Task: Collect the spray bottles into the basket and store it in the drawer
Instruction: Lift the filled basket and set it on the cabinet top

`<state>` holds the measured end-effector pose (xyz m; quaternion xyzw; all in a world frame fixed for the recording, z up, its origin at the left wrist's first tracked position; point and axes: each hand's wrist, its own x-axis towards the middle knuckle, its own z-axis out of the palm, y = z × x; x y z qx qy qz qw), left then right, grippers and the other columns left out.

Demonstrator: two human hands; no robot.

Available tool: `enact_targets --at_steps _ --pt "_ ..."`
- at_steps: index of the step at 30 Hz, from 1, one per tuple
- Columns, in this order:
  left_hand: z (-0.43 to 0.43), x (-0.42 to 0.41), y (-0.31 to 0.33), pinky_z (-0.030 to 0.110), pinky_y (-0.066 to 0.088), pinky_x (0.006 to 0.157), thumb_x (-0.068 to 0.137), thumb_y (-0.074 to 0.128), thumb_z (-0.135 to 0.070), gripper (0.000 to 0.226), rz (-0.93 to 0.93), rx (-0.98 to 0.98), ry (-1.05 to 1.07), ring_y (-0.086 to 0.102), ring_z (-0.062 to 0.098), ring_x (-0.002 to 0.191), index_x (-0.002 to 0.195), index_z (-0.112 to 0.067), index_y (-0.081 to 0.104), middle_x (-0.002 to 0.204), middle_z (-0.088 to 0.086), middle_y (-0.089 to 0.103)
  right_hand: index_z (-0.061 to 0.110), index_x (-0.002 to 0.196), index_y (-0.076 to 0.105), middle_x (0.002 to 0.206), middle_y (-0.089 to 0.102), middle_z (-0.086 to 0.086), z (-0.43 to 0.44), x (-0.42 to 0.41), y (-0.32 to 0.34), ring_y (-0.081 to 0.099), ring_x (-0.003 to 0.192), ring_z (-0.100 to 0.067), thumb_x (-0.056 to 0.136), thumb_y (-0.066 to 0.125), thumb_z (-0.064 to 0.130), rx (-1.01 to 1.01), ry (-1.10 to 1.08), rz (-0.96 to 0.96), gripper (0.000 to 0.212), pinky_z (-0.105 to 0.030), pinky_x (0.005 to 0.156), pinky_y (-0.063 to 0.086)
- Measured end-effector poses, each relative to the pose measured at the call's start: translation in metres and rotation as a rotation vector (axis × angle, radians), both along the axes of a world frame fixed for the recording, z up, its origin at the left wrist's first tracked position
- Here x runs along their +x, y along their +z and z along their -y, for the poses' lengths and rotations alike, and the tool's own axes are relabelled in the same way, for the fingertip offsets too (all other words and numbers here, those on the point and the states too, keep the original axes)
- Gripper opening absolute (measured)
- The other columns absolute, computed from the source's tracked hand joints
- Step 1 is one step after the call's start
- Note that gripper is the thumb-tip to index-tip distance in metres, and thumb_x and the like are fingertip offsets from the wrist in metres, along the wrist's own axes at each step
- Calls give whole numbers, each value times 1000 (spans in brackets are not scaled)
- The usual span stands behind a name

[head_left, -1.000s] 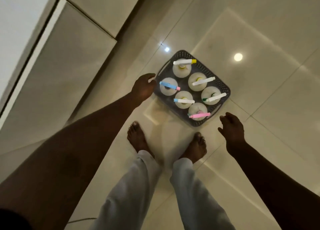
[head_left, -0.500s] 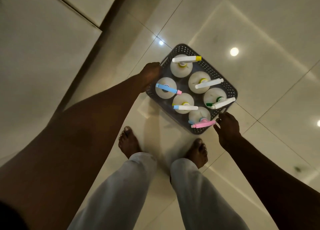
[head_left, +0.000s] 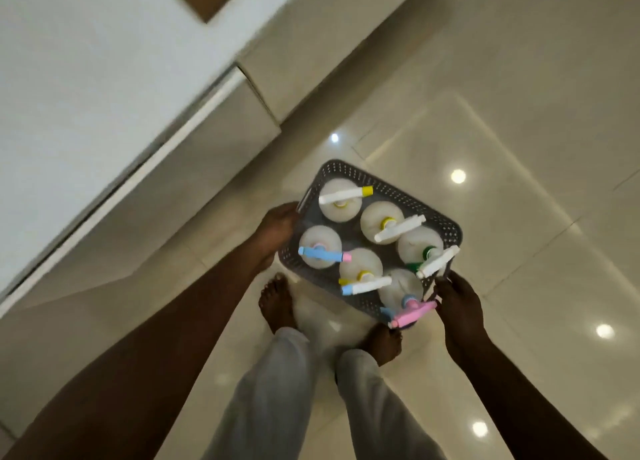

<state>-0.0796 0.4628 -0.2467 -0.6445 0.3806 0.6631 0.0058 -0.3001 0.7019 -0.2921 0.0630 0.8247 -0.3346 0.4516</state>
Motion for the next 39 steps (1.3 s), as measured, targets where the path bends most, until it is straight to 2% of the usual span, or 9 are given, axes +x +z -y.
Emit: enact_targets --at_steps 2,4,11,17,21,24,27,31,39 --pt "-2 39 33 34 61 81 83 69 -30 36 14 -26 48 74 30 108 115 -18 78 113 3 79 21 136 65 130 68 -12 10 5 42 63 121 -35 100 59 25 -23 82 -22 36 -49 101 53" --pt "-2 74 73 28 59 72 63 70 -40 43 21 10 128 77 27 103 103 -27 82 103 0 82 22 134 66 128 69 -10 27 10 86 63 121 -34 101 60 22 -35 164 -25 33 -53 106 52" --pt "-7 160 195 35 57 83 96 60 -23 26 -64 -17 400 73 16 95 115 -23 78 109 1 81 26 120 73 116 74 -2 111 42 222 65 105 -23 99 62 20 -136 406 -71 24 -46 97 51" --pt "10 229 267 41 56 88 99 56 -20 28 -105 -26 548 71 18 102 116 -25 77 112 0 81 37 99 74 100 75 8 193 92 308 67 90 -11 98 65 17 -214 548 -73 22 -34 82 52" --pt "28 268 297 36 55 83 96 55 -25 29 -108 -45 593 70 15 103 115 -27 77 108 -6 81 23 106 76 83 76 13 242 125 331 65 78 -8 98 65 18 -244 630 -56 14 -31 74 50" --pt "39 296 313 35 57 81 95 56 -27 29 -105 -55 648 70 16 107 116 -26 77 112 -4 80 26 97 78 78 77 15 280 152 341 68 71 -3 97 64 16 -252 704 -30 17 -31 73 51" --pt "47 317 321 33 57 75 95 57 -26 25 -92 -54 725 69 16 103 110 -27 78 105 -5 81 29 97 79 90 80 8 314 173 345 73 89 -15 96 64 17 -257 773 2 19 -34 79 55" --pt "56 333 321 33 58 76 95 57 -24 37 -81 -51 830 71 11 91 77 -45 81 88 -12 81 20 110 79 104 80 -1 363 191 343 74 104 -26 95 65 20 -273 866 33 21 -47 94 59" --pt "77 346 296 33 57 73 85 58 -36 25 -86 -62 1025 68 15 91 74 -43 80 88 -11 80 23 105 80 101 81 0 452 219 327 72 108 -31 94 66 23 -263 1082 87 18 -49 97 56"
